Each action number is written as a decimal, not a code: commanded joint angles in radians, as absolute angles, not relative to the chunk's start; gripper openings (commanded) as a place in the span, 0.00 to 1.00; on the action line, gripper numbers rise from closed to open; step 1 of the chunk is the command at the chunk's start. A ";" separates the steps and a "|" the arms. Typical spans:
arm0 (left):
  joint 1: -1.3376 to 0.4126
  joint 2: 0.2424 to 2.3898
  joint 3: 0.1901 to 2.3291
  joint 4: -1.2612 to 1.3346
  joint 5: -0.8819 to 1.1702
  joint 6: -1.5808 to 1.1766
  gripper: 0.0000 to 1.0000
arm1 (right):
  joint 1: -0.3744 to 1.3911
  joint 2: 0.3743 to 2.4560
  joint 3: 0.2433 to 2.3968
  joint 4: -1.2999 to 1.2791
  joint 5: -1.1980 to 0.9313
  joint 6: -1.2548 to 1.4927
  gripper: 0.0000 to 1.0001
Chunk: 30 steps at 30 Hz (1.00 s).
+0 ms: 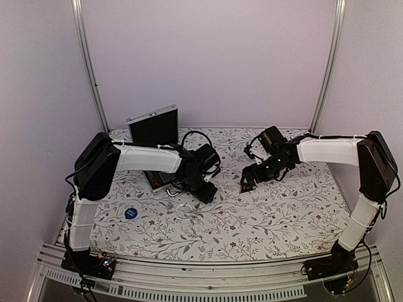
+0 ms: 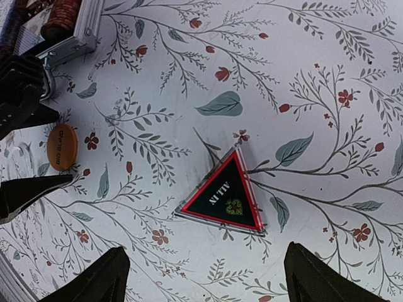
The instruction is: Pack up texas hold em set
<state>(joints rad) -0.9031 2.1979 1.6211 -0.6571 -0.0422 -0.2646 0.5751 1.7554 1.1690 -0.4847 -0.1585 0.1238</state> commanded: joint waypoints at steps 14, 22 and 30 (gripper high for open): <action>-0.933 2.244 1.626 -0.718 -0.090 -0.258 0.52 | 0.570 1.762 1.174 -0.465 -0.157 0.121 0.89; -0.934 2.220 1.633 -0.718 -0.128 -0.252 0.49 | 0.568 1.771 1.175 -0.465 -0.158 0.120 0.89; -0.933 2.182 1.656 -0.713 -0.140 -0.242 0.49 | 0.566 1.776 1.172 -0.464 -0.158 0.118 0.90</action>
<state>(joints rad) -0.9192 2.2017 1.6325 -0.6785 -0.1215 -0.2573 0.5747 1.7576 1.1690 -0.4843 -0.1589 0.1226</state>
